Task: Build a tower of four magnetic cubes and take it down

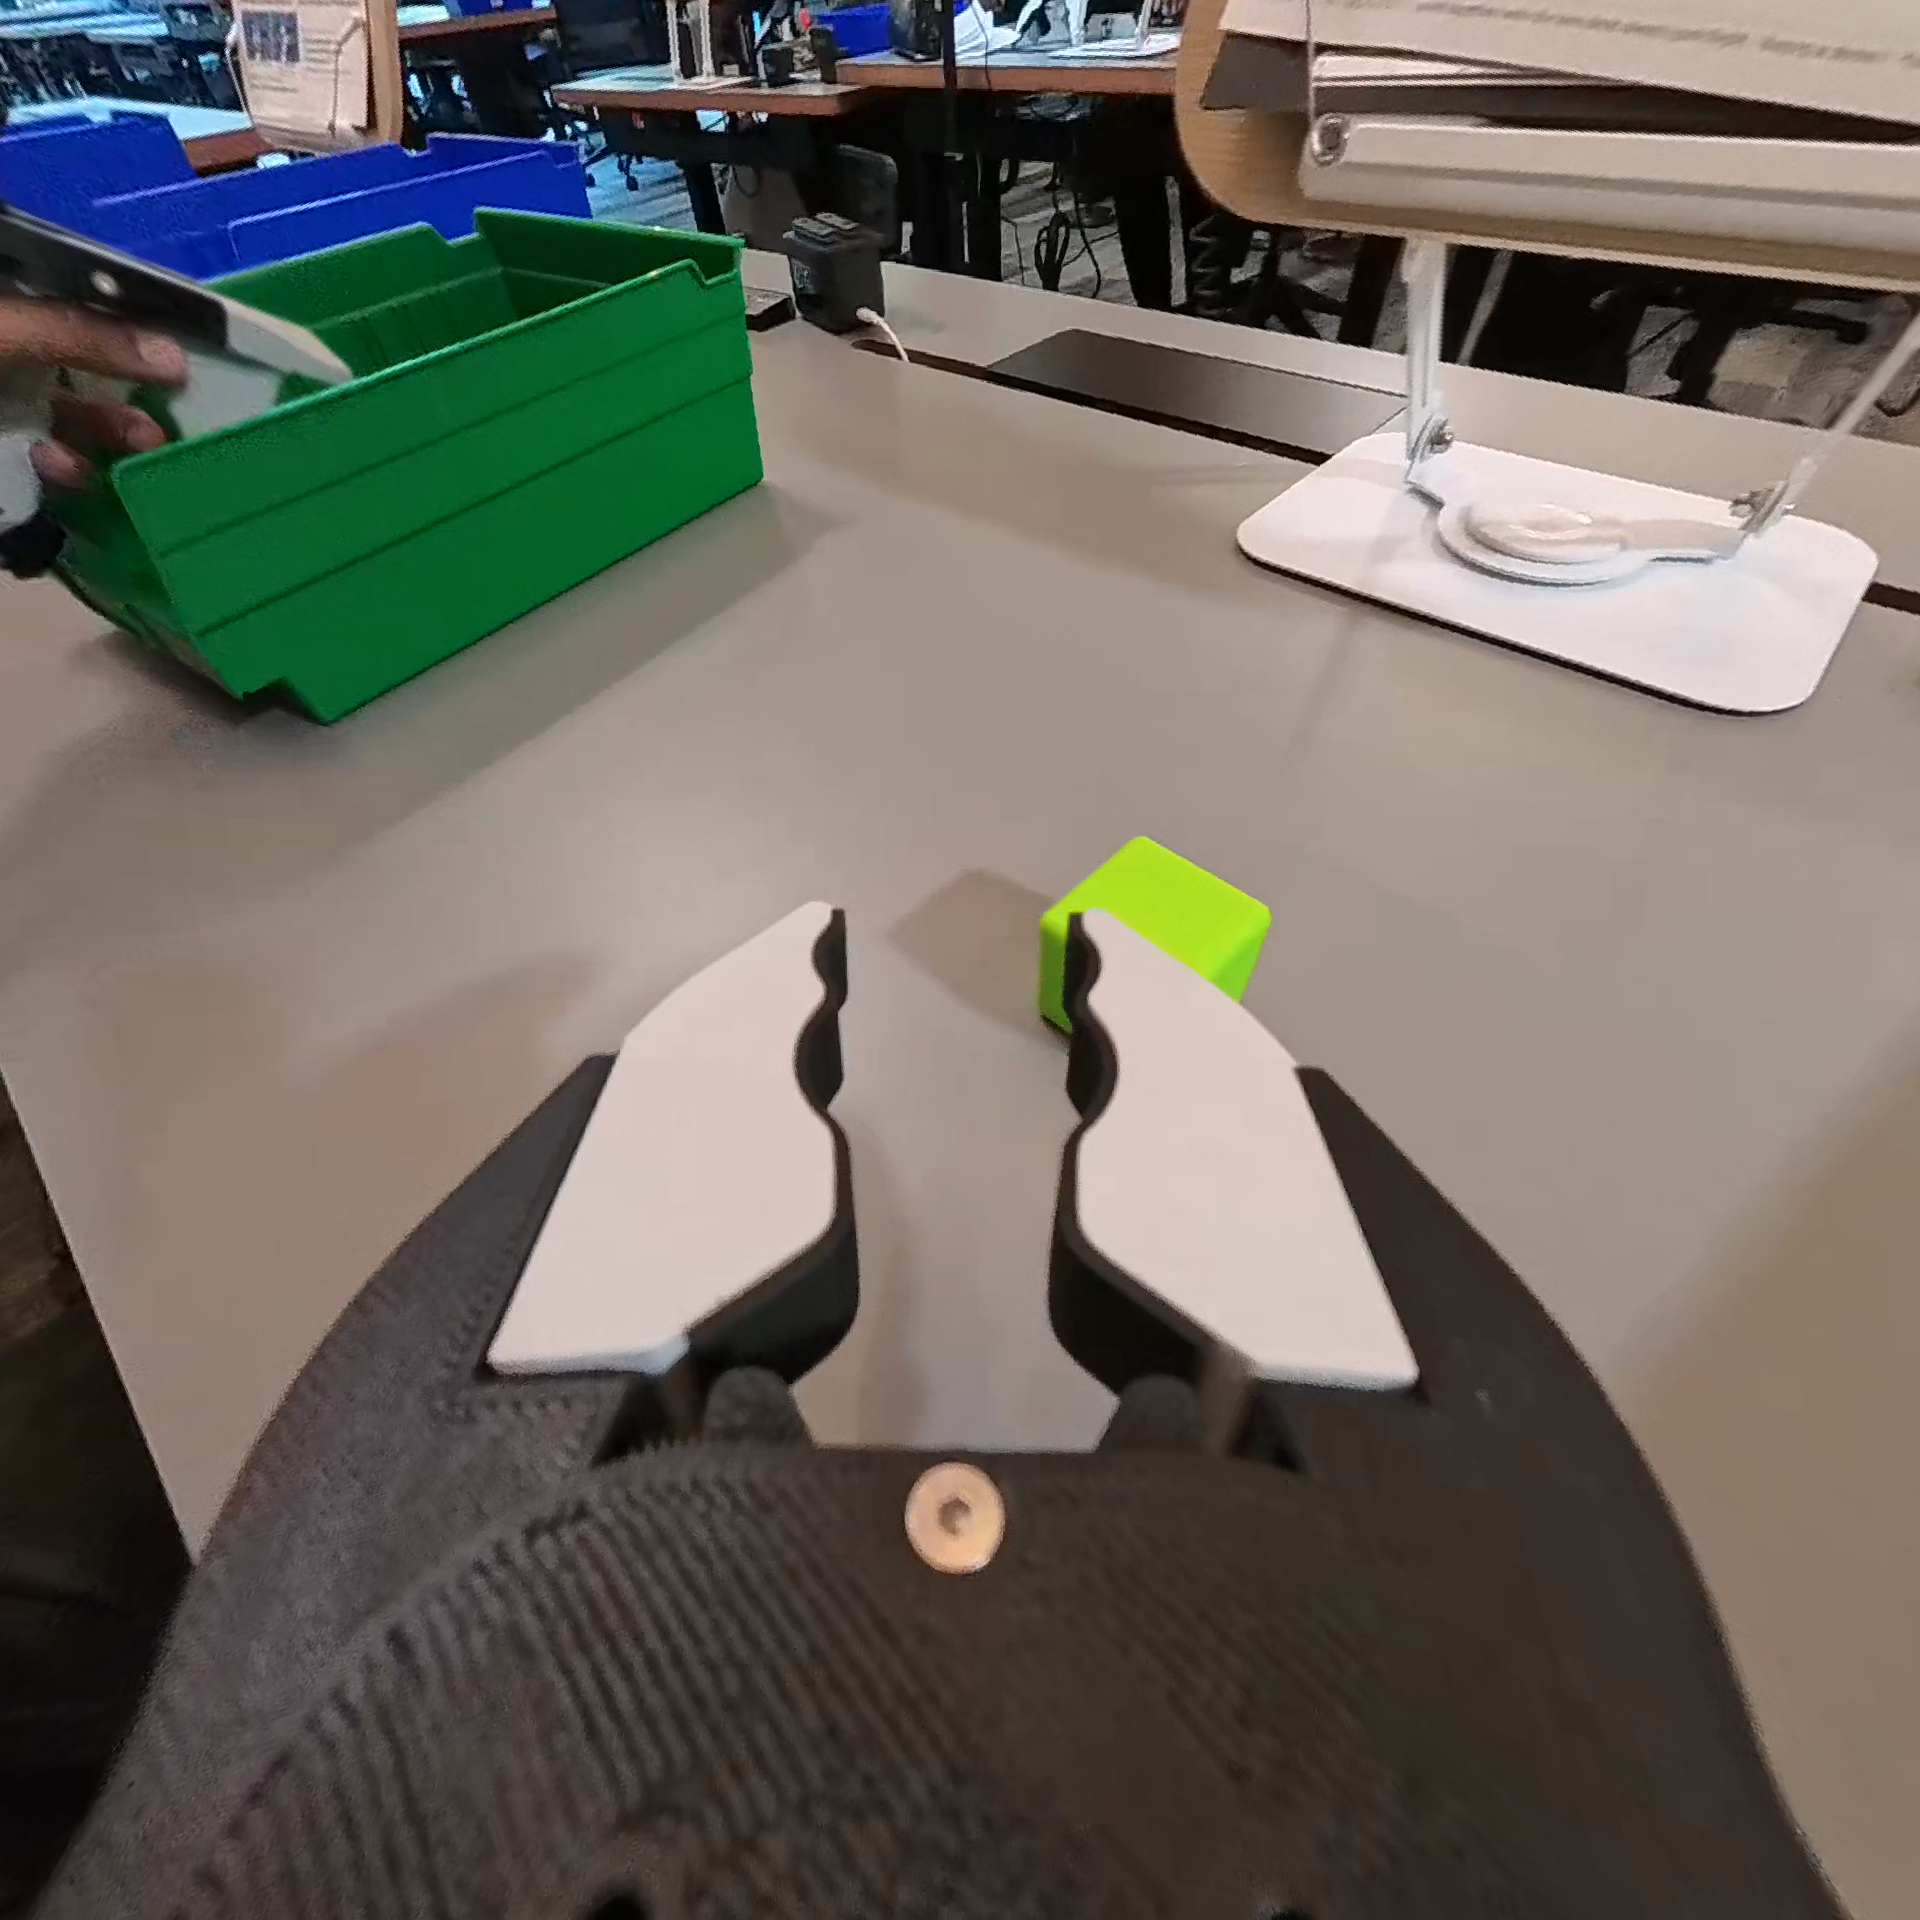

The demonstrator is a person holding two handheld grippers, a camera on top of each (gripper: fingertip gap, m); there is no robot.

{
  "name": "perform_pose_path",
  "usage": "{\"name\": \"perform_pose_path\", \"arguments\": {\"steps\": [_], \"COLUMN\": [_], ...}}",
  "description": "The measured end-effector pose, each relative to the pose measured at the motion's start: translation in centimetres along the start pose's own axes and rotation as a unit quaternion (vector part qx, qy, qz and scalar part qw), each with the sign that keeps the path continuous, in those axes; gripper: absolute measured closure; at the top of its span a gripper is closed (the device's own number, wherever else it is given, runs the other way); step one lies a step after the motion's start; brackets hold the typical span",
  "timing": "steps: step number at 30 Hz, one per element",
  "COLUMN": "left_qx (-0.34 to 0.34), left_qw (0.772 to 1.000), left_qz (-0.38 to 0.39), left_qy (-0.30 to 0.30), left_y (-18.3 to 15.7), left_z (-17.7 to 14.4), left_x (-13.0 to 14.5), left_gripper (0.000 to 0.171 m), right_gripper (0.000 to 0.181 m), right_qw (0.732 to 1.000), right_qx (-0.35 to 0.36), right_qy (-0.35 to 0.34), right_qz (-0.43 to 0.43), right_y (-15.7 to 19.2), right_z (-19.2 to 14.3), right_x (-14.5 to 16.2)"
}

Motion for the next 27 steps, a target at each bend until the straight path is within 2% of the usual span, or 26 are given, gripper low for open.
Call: {"name": "perform_pose_path", "arguments": {"steps": [2,4,12,27], "left_qx": [-0.019,-0.03,-0.034,-0.016], "left_qw": [0.999,0.997,0.997,0.995], "left_qz": [0.005,0.002,-0.003,-0.006], "left_qy": [0.046,0.073,0.068,0.099], "left_y": [0.6,1.0,1.1,-0.2], "left_z": [0.9,1.4,1.5,4.0], "left_x": [1.5,1.8,1.2,-0.2], "left_gripper": [0.108,0.108,0.106,0.104], "right_gripper": [0.14,0.14,0.14,0.138], "right_qw": [1.0,1.0,0.999,0.994], "right_qx": [-0.001,0.002,-0.027,-0.017], "right_qy": [0.001,0.004,-0.002,-0.005], "right_qz": [-0.007,-0.015,0.04,0.11], "right_y": [0.1,0.0,-0.2,-1.6], "right_z": [0.2,0.3,-0.1,-2.9], "right_x": [0.0,0.1,0.1,1.3]}}
Point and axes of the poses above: each gripper's, where its closed fingertips meet, z out along the fingers, x out of its underside, y = z × x across the jaws, the point moved 4 cm from there along -z, back along the fingers, and after that the axes turned 4 degrees about y, right-handed, at the moved point
